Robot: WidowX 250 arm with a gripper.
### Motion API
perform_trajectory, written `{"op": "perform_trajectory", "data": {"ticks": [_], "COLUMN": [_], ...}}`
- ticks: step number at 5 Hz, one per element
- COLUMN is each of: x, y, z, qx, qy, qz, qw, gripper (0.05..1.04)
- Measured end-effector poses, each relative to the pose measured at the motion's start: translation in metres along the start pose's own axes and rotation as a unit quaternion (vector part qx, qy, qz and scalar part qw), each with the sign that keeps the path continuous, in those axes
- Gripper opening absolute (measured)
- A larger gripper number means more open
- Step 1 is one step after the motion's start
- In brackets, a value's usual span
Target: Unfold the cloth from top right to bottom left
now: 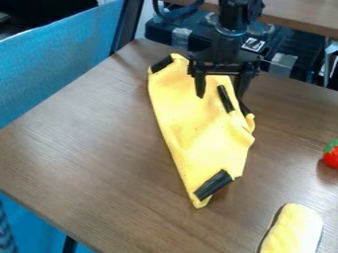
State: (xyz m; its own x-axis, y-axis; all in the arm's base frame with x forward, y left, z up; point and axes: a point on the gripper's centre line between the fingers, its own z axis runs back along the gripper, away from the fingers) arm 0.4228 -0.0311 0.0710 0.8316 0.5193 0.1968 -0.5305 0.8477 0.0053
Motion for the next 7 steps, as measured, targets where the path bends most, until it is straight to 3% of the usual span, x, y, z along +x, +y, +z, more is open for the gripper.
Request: {"op": "perform_trajectory", "data": {"ticks": [1,2,4,5,6,7], "x": [0.001,0.002,0.004,0.006,0.006,0.006], "y": [-0.002,-0.009,-0.014,-0.015,-0.015,-0.015], "z": [-0.004,-0.009,-0.014,-0.012,-0.011,-0.011], "qx": [0.002,0.010,0.019,0.017,0.018,0.016], "qy": [0.004,0.008,0.011,0.010,0.011,0.011], "qz": [0.000,-0.012,-0.022,-0.026,-0.026,-0.027], "qw": [1.0000,0.9998,0.9995,0.9995,0.9994,0.9994], "gripper": [0.992,0.905,0.303,0.127,0.054,0.050]}}
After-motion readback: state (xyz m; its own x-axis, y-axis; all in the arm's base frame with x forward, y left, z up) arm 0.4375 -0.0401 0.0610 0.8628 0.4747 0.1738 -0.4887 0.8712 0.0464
